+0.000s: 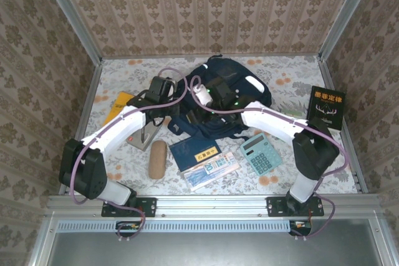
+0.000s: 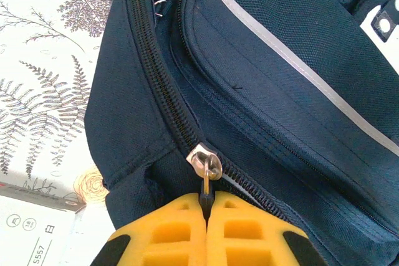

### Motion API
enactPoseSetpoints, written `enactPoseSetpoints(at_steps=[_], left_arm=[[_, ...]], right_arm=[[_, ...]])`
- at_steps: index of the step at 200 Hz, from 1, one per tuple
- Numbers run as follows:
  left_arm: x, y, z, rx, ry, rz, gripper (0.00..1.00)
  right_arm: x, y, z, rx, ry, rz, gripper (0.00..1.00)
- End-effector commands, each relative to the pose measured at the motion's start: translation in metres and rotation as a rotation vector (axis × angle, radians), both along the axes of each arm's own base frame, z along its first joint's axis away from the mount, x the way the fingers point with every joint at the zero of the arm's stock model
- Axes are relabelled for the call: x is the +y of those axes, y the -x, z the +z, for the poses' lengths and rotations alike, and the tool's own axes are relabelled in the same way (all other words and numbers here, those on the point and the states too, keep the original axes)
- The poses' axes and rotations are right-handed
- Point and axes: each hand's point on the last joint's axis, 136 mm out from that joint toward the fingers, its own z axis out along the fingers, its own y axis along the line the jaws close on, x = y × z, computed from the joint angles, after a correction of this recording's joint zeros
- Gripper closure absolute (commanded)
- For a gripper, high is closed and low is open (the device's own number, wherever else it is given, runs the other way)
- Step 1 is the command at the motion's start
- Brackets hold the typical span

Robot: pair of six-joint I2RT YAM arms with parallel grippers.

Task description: Pack the student bag

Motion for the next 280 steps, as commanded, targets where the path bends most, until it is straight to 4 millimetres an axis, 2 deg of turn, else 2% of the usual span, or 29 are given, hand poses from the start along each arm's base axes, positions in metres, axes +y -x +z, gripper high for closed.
enactPoseSetpoints(at_steps=[1,21,28,36,53,70,93,96,111,156,176,228,255,266,274,280], left_arm=[[-0.017,-0.008,0.027,-0.068,0.067,-0.026,1.0],[-0.017,-0.005,0.028,-0.068,0.064,-0.029,1.0],[-0.016,-0.005,0.029,-0.072,0.063,-0.026,1.0],[-0.014,-0.004,0.028,-0.073,0.056,-0.024,1.0],[-0.006,-0.005,0.027,-0.077,0.022,0.0,1.0],[0.012,-0.01,0.019,-0.065,-0.041,0.056,1.0],[0.04,-0.027,0.008,-0.039,-0.083,0.153,1.0],[0.051,-0.033,0.007,-0.035,-0.087,0.187,1.0],[0.07,-0.05,0.002,-0.025,-0.112,0.253,1.0],[0.101,-0.098,-0.01,-0.028,-0.19,0.389,1.0],[0.116,-0.115,-0.023,0.001,-0.206,0.443,1.0],[0.134,-0.137,-0.036,0.007,-0.158,0.516,1.0],[0.142,-0.152,-0.046,0.018,-0.15,0.57,1.0],[0.137,-0.156,-0.046,0.03,-0.129,0.555,1.0],[0.127,-0.156,-0.042,0.027,-0.106,0.527,1.0],[0.119,-0.156,-0.038,0.017,-0.086,0.5,1.0]], right_arm=[[0.004,-0.01,-0.024,0.079,-0.004,-0.035,0.46],[0.012,-0.011,-0.038,0.096,0.017,-0.028,0.45],[0.012,-0.013,-0.044,0.105,0.037,-0.035,0.47],[0.011,-0.014,-0.05,0.117,0.053,-0.042,0.6],[0.005,-0.014,-0.052,0.114,0.079,-0.059,1.0],[-0.012,-0.015,-0.046,0.06,0.124,-0.094,1.0],[-0.039,-0.017,-0.034,-0.028,0.202,-0.125,1.0],[-0.043,-0.017,-0.034,-0.034,0.211,-0.129,1.0],[-0.06,-0.017,-0.029,-0.065,0.236,-0.145,1.0],[-0.095,-0.021,-0.014,-0.146,0.28,-0.202,1.0],[-0.109,-0.027,-0.011,-0.171,0.304,-0.239,1.0],[-0.163,-0.048,0.001,-0.213,0.333,-0.387,1.0],[-0.184,-0.049,0.01,-0.255,0.357,-0.446,1.0],[-0.183,-0.048,0.01,-0.246,0.336,-0.426,1.0],[-0.176,-0.048,0.014,-0.246,0.303,-0.399,0.87],[-0.169,-0.047,0.016,-0.239,0.272,-0.371,0.82]])
